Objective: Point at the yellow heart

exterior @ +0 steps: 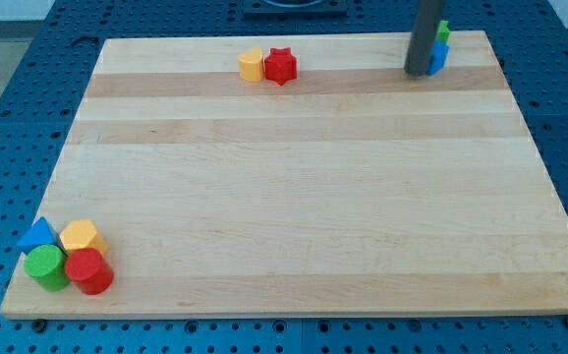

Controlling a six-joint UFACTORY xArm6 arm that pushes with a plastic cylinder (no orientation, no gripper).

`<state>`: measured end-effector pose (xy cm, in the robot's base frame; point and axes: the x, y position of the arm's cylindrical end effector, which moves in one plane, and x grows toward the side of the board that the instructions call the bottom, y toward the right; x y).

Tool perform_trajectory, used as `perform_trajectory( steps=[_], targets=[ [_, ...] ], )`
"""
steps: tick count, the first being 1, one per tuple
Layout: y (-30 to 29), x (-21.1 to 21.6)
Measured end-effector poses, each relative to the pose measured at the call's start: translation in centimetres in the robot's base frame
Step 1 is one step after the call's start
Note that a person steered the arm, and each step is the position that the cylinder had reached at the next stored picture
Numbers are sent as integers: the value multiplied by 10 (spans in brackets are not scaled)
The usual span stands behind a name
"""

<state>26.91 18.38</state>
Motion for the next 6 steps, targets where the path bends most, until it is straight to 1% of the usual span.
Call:
perform_trajectory(
  steps=[1,2,3,4,5,6],
  targets=[
    [6,-3],
    [-48,33],
    [-141,81],
    [-271,105],
    [-359,78],
    [-374,21]
  ],
)
